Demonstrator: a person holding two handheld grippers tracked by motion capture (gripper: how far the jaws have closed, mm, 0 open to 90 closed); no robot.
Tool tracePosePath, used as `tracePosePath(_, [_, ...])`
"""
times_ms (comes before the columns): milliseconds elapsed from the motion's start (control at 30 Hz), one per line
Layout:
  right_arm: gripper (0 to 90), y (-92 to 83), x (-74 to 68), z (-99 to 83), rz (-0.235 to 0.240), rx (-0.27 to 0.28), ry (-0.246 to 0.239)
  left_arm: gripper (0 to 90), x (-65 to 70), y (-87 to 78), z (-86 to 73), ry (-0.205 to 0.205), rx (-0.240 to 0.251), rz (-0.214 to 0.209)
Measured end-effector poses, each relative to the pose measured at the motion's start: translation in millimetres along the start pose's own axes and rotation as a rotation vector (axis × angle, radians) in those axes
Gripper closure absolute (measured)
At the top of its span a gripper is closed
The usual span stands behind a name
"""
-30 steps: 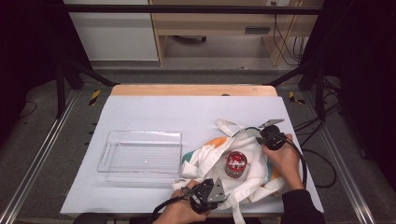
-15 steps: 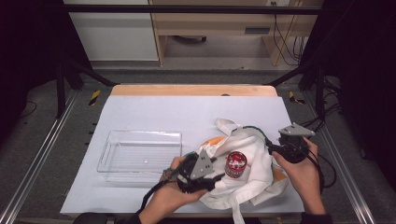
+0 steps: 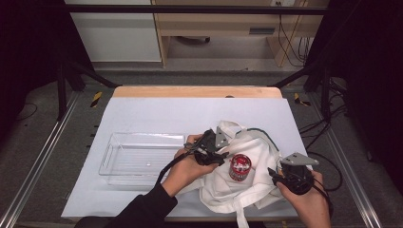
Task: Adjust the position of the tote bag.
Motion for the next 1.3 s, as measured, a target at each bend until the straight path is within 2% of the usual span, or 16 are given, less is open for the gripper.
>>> tracePosePath(33, [64.4,1.8,-1.4,-2.9,0.005,-0.012,-0.012,60.1,-2.5,1.4,-1.2,-0.009,-0.007,-0.003])
tracePosePath(67, [67.7,2.2,-2.9,-3.8,0.009,-0.016,-0.015,65.5,-5.8,1.9,-2.6,-0.027,-0.019,-0.014])
tracePosePath(100, [80.0,2.1,-3.3,-4.7,0.004,-0.030,-0.043,72.6,-7.3,2.2,-2.7,-0.028,-0.015,-0.016])
tracePosePath(133, [88.3,0.7,-2.1,-5.3,-0.017,-0.040,-0.071,79.5,-10.0,0.9,-3.0,-0.026,-0.025,-0.002])
tracePosePath(167, [88.3,0.7,-2.1,-5.3,-0.017,-0.040,-0.071,79.5,-13.0,-1.5,-3.3,-0.026,-0.038,0.012])
tracePosePath(233, [89.1,-7.1,0.3,-5.3,-0.042,-0.048,-0.103,81.7,-18.3,-5.8,-5.0,-0.042,-0.033,0.009])
tracePosePath(300, [89.3,-14.8,2.6,-7.9,-0.055,-0.052,-0.115,82.3,-21.1,-6.9,-8.7,-0.036,-0.052,0.022])
tracePosePath(400, [89.4,-21.5,5.0,-22.3,-0.073,-0.082,-0.146,82.7,-25.0,-4.1,-15.3,-0.045,-0.081,0.020])
tracePosePath(467, [89.4,-19.6,6.8,-31.6,-0.063,-0.081,-0.136,82.8,-25.6,-1.6,-17.7,-0.045,-0.096,0.019])
tracePosePath(533, [89.4,-14.4,9.6,-39.7,-0.051,-0.088,-0.104,82.8,-25.0,0.0,-19.6,-0.039,-0.109,0.023])
tracePosePath(600, [89.4,-9.7,10.1,-45.1,-0.026,-0.080,-0.077,82.7,-25.7,1.1,-21.3,-0.038,-0.108,0.029])
tracePosePath(700, [89.3,-6.7,11.2,-49.5,-0.009,-0.071,-0.057,82.8,-26.8,3.5,-24.7,-0.052,-0.103,0.016])
tracePosePath(833, [89.3,-6.7,10.6,-50.4,-0.010,-0.078,-0.060,82.8,-27.4,3.8,-26.6,-0.055,-0.098,0.015])
tracePosePath(1167, [89.4,-3.3,11.0,-55.9,0.002,-0.090,-0.054,83.0,-27.9,5.5,-33.4,-0.054,-0.125,0.016])
tracePosePath(1300, [85.6,-6.0,10.9,-53.2,-0.001,-0.078,-0.033,82.8,-25.8,4.2,-31.7,-0.063,-0.103,0.001])
Point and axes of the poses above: each handheld gripper's, and its own axes: y roughly forward along the jaws, z roughly out of its top, x roughly to its right, the point moved 6 cm from there along y, roughly forward along the jaws, and after that the axes turned 14 degrees about -z, right-handed, at the moved point
